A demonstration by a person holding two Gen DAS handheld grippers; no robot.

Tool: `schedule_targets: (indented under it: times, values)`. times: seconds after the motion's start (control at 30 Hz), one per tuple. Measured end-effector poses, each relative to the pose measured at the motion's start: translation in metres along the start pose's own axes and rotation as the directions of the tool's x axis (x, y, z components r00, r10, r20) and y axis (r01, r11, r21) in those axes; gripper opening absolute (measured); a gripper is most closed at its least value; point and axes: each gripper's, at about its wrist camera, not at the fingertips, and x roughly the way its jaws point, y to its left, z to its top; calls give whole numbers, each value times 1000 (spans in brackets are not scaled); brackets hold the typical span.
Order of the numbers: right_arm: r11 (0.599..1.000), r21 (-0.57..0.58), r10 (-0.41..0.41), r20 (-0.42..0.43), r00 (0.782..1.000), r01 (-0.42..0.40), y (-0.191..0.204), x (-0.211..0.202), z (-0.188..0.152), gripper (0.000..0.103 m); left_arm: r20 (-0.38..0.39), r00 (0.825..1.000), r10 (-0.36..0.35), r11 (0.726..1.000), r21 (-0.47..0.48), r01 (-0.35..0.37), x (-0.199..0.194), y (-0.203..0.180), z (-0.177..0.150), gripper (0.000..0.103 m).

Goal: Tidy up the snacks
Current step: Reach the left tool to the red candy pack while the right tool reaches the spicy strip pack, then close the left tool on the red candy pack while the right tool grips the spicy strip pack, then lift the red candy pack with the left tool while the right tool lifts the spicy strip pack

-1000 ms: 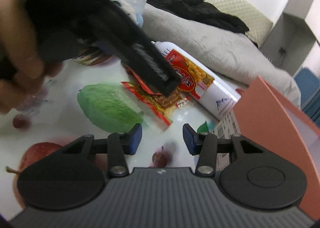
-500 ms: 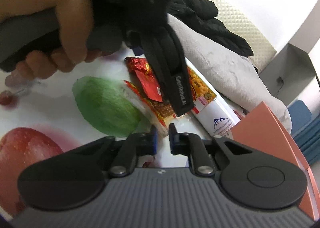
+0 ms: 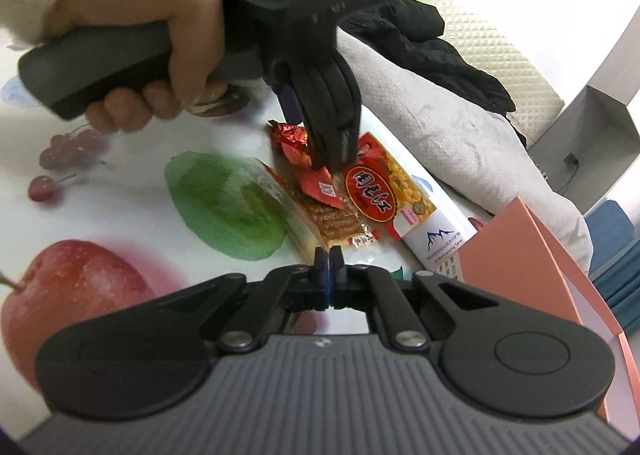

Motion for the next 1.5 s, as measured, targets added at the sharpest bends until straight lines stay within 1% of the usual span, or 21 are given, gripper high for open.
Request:
schedule_targets:
  times: [0.2,0.43,0.7,0.9,1.03,1.1,1.13,1.27,1.33,1.47,1.5]
  values:
    - [1000,-6,14,4,1000,-14,4,-15,-2,2,1,1000,25,1000,-14,-25,-18,-5,-14,40]
    - [999,-20,43,-7,999,-43,10,-38,-6,2,-3,999,37,997,-71,-38,-50,-7,-35,39]
    - [995,-46,84,-26,996,-86,15,-82,-17,2,-1,999,42,985,-165,-42,-106,-7,-66,39]
    - [990,-68,122,-37,992,-124,25,-120,-26,2,-4,999,41,966,-254,-41,-155,-15,-97,39]
    - [986,-54,157,-41,987,-159,29,-147,-36,2,-8,999,40,952,-303,-41,-187,-25,-120,39]
    - [981,-13,195,-31,980,-195,29,-159,-43,2,-14,999,34,944,-328,-36,-198,-31,-131,39]
    - [979,4,206,-42,978,-206,31,-161,-46,2,-19,999,31,940,-340,-36,-202,-35,-137,39]
    - [975,18,220,-42,974,-220,38,-181,-59,2,-34,999,15,921,-389,-27,-221,-53,-161,39]
    - [971,32,239,-47,970,-238,38,-190,-64,2,-40,999,1,919,-393,-17,-229,-61,-170,39]
    - [966,2,259,-39,965,-259,42,-207,-73,3,-46,999,-5,927,-375,-12,-244,-74,-182,39]
    - [965,7,264,-40,964,-264,43,-209,-75,6,-46,999,-5,927,-375,-13,-247,-74,-186,39]
